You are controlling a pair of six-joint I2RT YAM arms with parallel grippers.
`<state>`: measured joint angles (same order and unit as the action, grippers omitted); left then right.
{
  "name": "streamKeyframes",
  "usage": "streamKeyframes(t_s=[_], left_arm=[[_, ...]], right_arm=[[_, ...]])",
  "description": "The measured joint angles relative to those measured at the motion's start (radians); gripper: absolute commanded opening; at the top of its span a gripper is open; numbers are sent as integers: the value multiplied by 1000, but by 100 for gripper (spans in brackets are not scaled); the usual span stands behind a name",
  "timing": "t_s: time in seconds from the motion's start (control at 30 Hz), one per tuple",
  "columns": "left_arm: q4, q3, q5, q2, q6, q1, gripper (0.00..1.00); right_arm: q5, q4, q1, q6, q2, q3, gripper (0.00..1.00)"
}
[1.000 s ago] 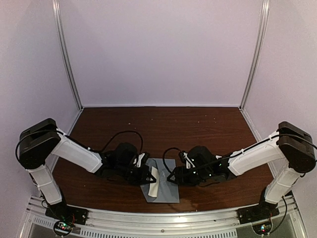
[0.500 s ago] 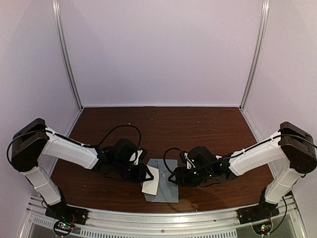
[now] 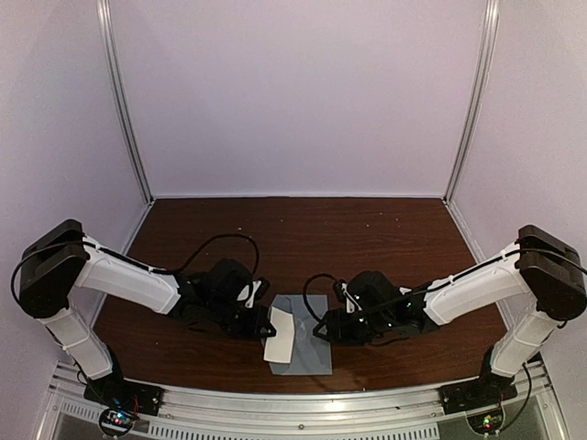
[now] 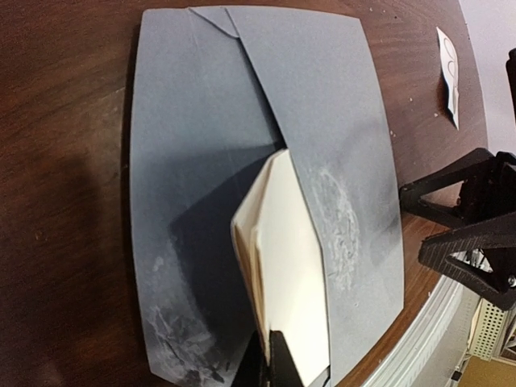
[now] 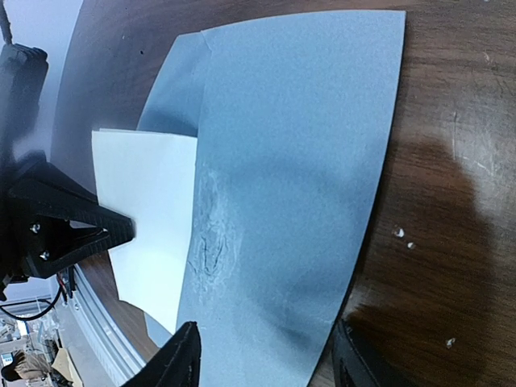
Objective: Place the letter into the envelope and seal it
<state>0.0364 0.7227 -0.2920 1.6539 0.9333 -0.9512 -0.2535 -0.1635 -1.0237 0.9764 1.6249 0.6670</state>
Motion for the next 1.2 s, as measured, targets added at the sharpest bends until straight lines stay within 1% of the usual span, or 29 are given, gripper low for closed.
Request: streamKeyframes(t_s=[0.2,0.43,0.73,0.97,1.2], left_arm=[[47,-26,0,2,38,-16,0],[139,-42,3,11,114,-43,0],[264,-55,8,80,202,-66,0],[321,-54,3,125,218,-72,0],[324,-27,0,148,209,-72,0]], right_arm=[[-1,3,0,1,0,0,52],[-1,3,0,5,0,0,51],[-1,-2,0,19,0,-6,50],[-1,-7,0,19,0,-9,50],[0,-13,0,23,0,-12,50]])
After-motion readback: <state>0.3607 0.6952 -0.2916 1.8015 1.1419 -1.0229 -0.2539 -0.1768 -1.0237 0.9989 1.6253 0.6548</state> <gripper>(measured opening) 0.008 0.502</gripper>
